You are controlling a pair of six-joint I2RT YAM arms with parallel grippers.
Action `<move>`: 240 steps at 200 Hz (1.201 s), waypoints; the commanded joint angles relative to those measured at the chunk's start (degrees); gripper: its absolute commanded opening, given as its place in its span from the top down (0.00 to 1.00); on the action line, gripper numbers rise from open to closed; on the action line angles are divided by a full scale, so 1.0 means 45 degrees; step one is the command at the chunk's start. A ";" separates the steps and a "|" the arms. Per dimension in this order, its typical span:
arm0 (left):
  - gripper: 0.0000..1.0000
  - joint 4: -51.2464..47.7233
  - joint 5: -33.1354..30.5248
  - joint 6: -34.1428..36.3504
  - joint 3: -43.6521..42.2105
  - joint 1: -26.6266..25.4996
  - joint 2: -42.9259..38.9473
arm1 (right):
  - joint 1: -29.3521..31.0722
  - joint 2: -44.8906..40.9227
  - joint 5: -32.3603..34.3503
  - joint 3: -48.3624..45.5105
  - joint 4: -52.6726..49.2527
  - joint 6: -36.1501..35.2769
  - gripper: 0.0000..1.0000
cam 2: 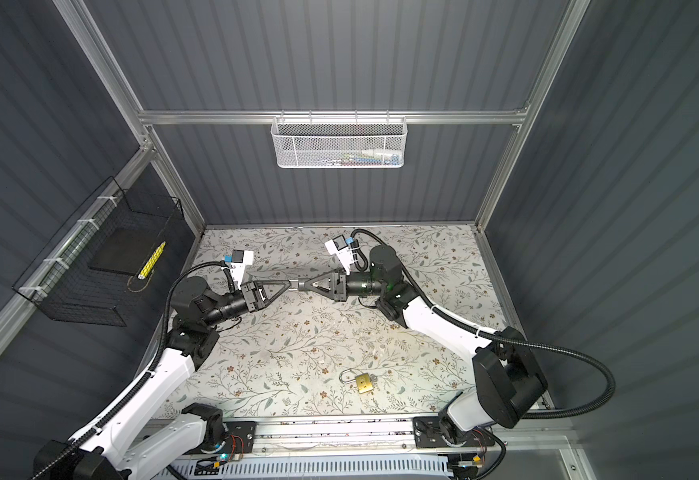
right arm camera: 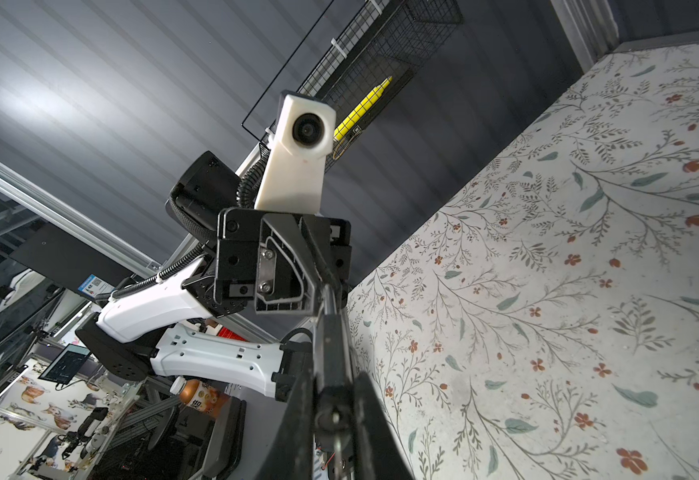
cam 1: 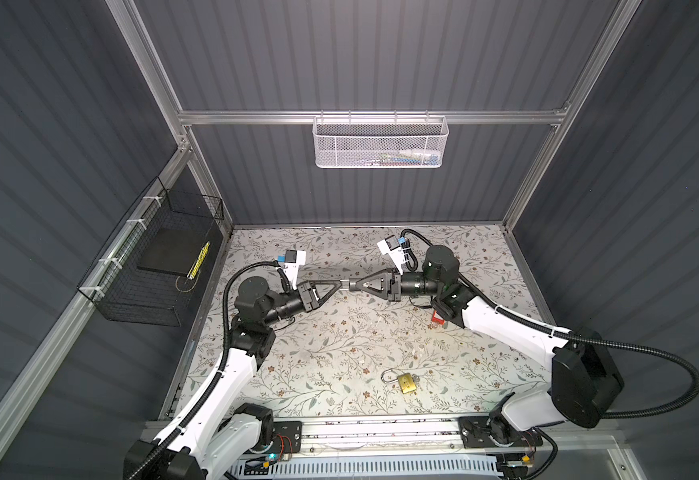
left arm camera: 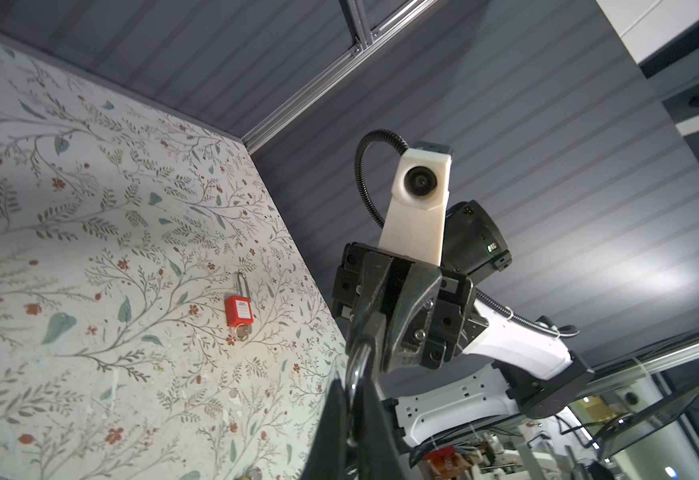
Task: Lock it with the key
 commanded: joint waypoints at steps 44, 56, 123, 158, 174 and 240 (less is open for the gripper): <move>1.00 0.0777 0.0131 0.0675 -0.0608 -0.0065 -0.0704 | 0.0027 0.0350 -0.1452 -0.0305 0.3166 0.2306 1.00; 1.00 0.0785 0.0193 0.0732 -0.0615 -0.0066 -0.0725 | 0.0019 0.0435 -0.1586 -0.0297 0.3414 0.2574 1.00; 1.00 0.1826 0.0355 -0.0090 -0.0849 -0.0081 -0.0280 | 0.0319 0.0619 -0.0446 -0.0229 0.3115 0.1644 1.00; 1.00 0.1945 0.0416 -0.0119 -0.0935 -0.0105 -0.0245 | 0.0434 0.0994 -0.0777 0.0087 0.3778 0.2379 1.00; 1.00 0.1878 0.0411 -0.0018 -0.0952 -0.0124 -0.0198 | 0.0553 0.1144 -0.0943 0.0283 0.3650 0.2400 1.00; 1.00 -0.1244 0.0664 0.2371 0.0230 -0.0124 -0.0017 | 0.0639 0.1065 -0.1479 0.0357 0.3477 0.2614 1.00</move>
